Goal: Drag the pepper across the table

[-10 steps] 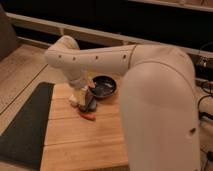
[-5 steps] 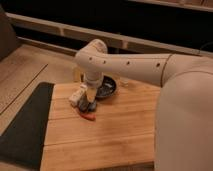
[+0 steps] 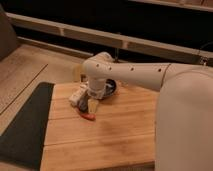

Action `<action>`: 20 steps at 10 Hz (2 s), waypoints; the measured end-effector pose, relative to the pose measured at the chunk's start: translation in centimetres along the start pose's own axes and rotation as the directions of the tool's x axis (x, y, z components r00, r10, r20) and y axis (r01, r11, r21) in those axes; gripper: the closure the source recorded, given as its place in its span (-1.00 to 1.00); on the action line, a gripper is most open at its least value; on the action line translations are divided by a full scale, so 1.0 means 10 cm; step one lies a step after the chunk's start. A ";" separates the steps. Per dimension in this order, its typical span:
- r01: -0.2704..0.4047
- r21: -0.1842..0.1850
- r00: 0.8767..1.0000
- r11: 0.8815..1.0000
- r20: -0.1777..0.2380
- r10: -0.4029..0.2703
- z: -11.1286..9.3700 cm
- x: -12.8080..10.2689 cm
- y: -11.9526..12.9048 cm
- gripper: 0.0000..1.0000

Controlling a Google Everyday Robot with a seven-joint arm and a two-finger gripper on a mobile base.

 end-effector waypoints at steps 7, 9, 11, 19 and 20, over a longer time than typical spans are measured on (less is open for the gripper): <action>0.014 0.018 0.994 1.000 -0.108 -0.012 -0.02 0.32 -0.19 -0.30; 0.038 0.008 0.990 0.999 -0.134 -0.037 0.05 0.29 -0.24 -0.30; 0.088 -0.008 0.983 0.996 -0.158 -0.088 0.18 0.18 -0.27 -0.30; 0.249 -0.128 0.941 0.960 -0.201 -0.271 0.79 -0.34 0.06 -0.30; 0.252 -0.143 0.938 0.957 -0.205 -0.278 0.84 -0.36 0.10 -0.30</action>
